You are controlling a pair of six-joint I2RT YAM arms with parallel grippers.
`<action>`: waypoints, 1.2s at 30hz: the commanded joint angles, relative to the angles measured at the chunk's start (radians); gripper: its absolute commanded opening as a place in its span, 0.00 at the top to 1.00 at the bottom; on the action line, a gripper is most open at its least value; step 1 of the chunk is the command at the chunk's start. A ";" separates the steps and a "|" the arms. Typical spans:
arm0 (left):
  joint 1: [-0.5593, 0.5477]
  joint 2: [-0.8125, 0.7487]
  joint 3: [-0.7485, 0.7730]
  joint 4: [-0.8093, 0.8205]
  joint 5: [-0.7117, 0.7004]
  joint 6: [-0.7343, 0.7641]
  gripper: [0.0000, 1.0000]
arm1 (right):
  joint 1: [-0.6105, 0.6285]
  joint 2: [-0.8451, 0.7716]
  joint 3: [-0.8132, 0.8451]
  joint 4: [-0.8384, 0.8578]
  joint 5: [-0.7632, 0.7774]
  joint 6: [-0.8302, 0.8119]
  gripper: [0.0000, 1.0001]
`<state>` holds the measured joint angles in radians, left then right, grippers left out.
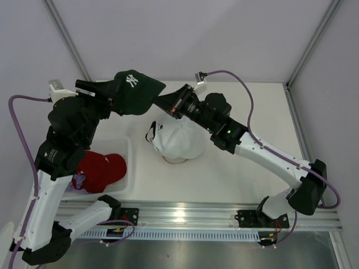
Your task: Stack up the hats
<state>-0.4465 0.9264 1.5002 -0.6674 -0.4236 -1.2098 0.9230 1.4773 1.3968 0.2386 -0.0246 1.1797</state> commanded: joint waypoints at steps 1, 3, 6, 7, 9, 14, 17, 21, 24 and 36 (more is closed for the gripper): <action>0.026 -0.006 0.054 0.022 -0.009 0.277 0.29 | -0.056 -0.060 0.044 -0.030 -0.111 -0.132 1.00; 0.113 -0.006 0.124 -0.058 -0.007 0.343 0.19 | -0.088 -0.084 0.038 -0.048 -0.159 -0.184 1.00; 0.400 -0.030 0.121 -0.100 0.225 0.360 0.06 | -0.133 -0.106 0.002 -0.010 -0.340 -0.232 1.00; 0.490 -0.040 0.111 -0.097 0.309 0.362 0.03 | -0.145 -0.107 -0.002 0.008 -0.381 -0.236 1.00; 0.581 -0.026 0.066 -0.095 0.457 0.394 0.01 | -0.185 -0.097 0.007 0.045 -0.521 -0.250 1.00; 0.698 0.107 -0.024 -0.092 0.816 0.394 0.02 | -0.255 -0.083 0.018 0.145 -0.690 -0.232 1.00; 0.729 0.147 -0.208 0.041 0.974 0.357 0.05 | -0.294 -0.083 0.021 0.171 -0.732 -0.220 1.00; 0.727 0.149 -0.287 0.124 1.026 0.332 0.06 | -0.319 -0.075 0.011 0.215 -0.759 -0.175 1.00; 0.729 0.152 -0.323 0.160 1.063 0.329 0.07 | -0.320 -0.074 0.007 0.219 -0.755 -0.176 1.00; 0.689 0.201 -0.420 0.514 1.390 0.217 0.15 | -0.316 -0.058 -0.007 0.260 -0.761 -0.135 1.00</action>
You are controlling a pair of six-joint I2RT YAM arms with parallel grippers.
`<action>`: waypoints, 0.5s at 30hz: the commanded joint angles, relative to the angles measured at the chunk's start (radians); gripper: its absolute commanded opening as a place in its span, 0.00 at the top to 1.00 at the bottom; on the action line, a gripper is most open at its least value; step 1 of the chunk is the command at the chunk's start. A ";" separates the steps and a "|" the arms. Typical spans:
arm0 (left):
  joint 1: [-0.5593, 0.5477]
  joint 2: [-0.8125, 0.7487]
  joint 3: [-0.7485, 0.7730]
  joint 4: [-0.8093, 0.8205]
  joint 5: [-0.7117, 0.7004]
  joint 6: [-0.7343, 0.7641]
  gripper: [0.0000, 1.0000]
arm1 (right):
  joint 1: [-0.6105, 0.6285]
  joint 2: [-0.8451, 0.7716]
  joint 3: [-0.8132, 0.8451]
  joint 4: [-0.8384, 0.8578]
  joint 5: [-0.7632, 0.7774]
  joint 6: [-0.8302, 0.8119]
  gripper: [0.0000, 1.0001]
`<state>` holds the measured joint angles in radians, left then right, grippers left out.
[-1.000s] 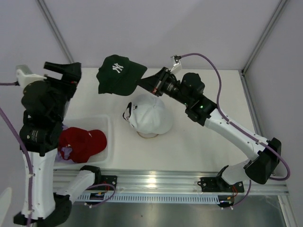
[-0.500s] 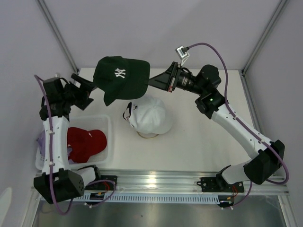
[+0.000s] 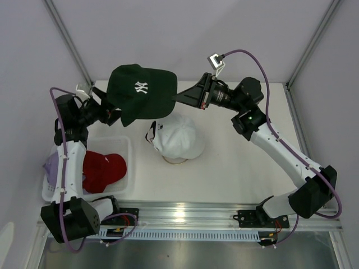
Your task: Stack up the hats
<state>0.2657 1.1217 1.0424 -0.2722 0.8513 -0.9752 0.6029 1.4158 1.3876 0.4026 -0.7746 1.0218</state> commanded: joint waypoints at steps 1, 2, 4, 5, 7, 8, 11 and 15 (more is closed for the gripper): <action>-0.040 0.015 0.051 0.119 0.127 -0.005 0.16 | 0.008 0.011 0.004 0.113 -0.012 0.030 1.00; -0.058 0.026 0.060 0.120 0.138 0.004 0.17 | 0.009 0.015 0.007 0.119 -0.012 0.038 1.00; -0.120 0.053 0.091 0.082 0.144 0.032 0.23 | 0.012 0.024 0.011 0.133 -0.014 0.052 1.00; -0.138 0.062 0.100 0.056 0.138 0.074 0.25 | 0.015 0.026 0.014 0.140 -0.014 0.054 1.00; -0.166 0.085 0.125 -0.016 0.101 0.108 0.38 | 0.015 0.026 0.014 0.142 -0.012 0.057 1.00; -0.168 0.092 0.125 -0.028 0.095 0.122 0.42 | 0.014 0.023 0.014 0.142 -0.012 0.057 1.00; -0.166 0.107 0.120 -0.032 0.068 0.138 0.54 | 0.014 0.015 0.016 0.143 -0.017 0.061 1.00; -0.157 0.128 0.114 -0.030 0.031 0.153 0.93 | 0.020 -0.008 -0.008 0.131 0.001 0.046 1.00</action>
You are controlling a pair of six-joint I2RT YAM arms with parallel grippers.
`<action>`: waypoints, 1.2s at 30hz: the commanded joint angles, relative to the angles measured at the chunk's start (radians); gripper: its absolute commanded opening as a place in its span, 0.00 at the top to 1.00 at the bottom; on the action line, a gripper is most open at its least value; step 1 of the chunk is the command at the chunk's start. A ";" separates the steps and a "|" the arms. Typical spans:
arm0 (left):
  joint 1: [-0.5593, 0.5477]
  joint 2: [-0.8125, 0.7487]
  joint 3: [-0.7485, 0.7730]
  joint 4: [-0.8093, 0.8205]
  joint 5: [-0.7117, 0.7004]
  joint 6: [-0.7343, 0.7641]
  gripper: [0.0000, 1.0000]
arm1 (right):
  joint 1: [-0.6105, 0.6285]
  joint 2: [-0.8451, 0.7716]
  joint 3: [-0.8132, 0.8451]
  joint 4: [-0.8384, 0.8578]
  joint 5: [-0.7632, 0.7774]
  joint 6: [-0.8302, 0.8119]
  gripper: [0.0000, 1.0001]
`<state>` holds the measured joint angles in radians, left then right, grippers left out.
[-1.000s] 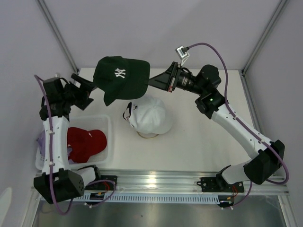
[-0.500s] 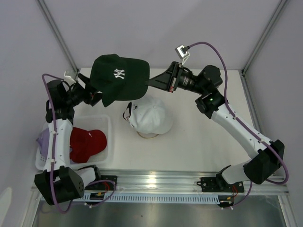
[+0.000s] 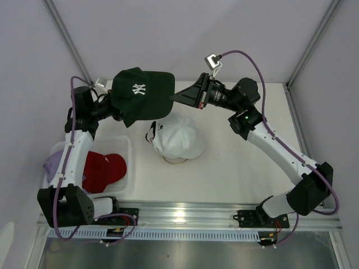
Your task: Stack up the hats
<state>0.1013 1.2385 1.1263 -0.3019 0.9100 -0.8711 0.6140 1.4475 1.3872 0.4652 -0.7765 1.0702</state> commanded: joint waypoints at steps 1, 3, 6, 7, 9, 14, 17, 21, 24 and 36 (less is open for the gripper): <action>0.009 0.016 0.029 0.004 -0.029 0.053 0.99 | 0.007 -0.047 -0.014 0.069 0.003 -0.004 1.00; 0.011 0.012 0.029 0.020 -0.045 0.067 0.99 | 0.004 -0.068 -0.031 0.058 0.002 -0.016 1.00; 0.011 -0.011 0.067 -0.024 -0.130 0.113 0.99 | -0.006 -0.099 -0.062 -0.012 0.014 -0.067 1.00; 0.009 -0.019 0.081 -0.058 -0.179 0.160 0.99 | -0.014 -0.126 -0.085 -0.064 0.019 -0.082 1.00; -0.005 -0.042 0.125 -0.144 -0.369 0.217 0.99 | -0.025 -0.159 -0.122 -0.109 0.039 -0.108 1.00; -0.070 -0.099 0.207 -0.293 -0.594 0.331 0.99 | -0.126 -0.297 -0.322 -0.198 0.069 -0.133 1.00; -0.162 -0.100 0.271 -0.371 -0.709 0.372 0.99 | -0.202 -0.384 -0.445 -0.142 0.068 -0.075 1.00; -0.256 -0.077 0.332 -0.463 -0.825 0.403 0.99 | -0.279 -0.464 -0.609 -0.088 0.074 -0.023 1.00; -0.322 -0.063 0.378 -0.540 -0.896 0.412 0.99 | -0.330 -0.515 -0.654 -0.103 0.069 -0.016 1.00; -0.512 -0.053 0.389 -0.638 -1.046 0.394 0.99 | -0.408 -0.662 -0.812 -0.275 0.054 -0.056 1.00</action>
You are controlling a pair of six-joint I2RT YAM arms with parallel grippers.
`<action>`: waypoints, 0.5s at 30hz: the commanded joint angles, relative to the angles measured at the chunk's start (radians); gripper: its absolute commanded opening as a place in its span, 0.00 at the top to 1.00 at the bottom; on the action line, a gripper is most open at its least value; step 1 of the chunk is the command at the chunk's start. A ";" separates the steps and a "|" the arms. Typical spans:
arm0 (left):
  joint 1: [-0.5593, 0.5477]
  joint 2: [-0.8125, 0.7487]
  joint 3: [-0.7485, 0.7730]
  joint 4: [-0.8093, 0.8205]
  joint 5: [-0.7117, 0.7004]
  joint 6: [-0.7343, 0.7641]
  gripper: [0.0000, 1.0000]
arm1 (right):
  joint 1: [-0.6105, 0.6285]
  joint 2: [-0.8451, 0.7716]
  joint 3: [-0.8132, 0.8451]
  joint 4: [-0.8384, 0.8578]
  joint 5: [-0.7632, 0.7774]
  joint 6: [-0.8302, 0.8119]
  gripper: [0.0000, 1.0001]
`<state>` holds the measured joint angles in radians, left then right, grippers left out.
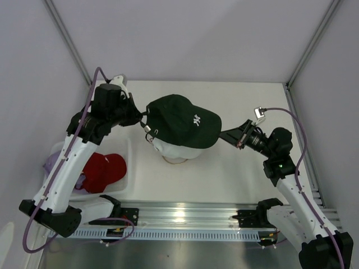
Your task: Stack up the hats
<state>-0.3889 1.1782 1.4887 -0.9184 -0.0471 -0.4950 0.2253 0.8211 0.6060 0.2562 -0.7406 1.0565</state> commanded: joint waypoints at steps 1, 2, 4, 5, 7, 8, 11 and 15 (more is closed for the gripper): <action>-0.028 0.011 0.021 -0.026 -0.091 0.018 0.99 | -0.032 -0.049 -0.046 -0.069 0.017 -0.053 1.00; -0.039 0.015 0.021 -0.028 -0.091 0.018 0.99 | -0.035 -0.053 -0.073 -0.067 0.011 -0.055 1.00; -0.054 0.023 0.021 -0.020 -0.117 0.021 0.99 | -0.049 -0.054 -0.100 -0.060 0.004 -0.062 1.00; -0.065 0.027 0.015 -0.016 -0.126 0.024 0.99 | -0.059 -0.047 -0.118 -0.058 0.006 -0.072 1.00; -0.068 0.043 0.015 -0.005 -0.135 0.027 0.99 | -0.067 -0.027 -0.126 -0.074 0.013 -0.122 1.00; -0.070 0.049 0.016 -0.002 -0.135 0.029 0.99 | -0.076 0.002 -0.124 -0.077 0.012 -0.137 1.00; -0.082 0.081 0.038 0.000 -0.158 0.036 0.99 | -0.089 0.071 -0.112 -0.046 0.000 -0.162 1.00; -0.090 0.119 0.062 -0.043 -0.218 0.029 0.99 | -0.095 0.170 -0.066 -0.055 0.009 -0.204 1.00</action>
<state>-0.4797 1.2869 1.4948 -0.9501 -0.1471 -0.4881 0.1501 0.9360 0.4946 0.2153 -0.7658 0.9386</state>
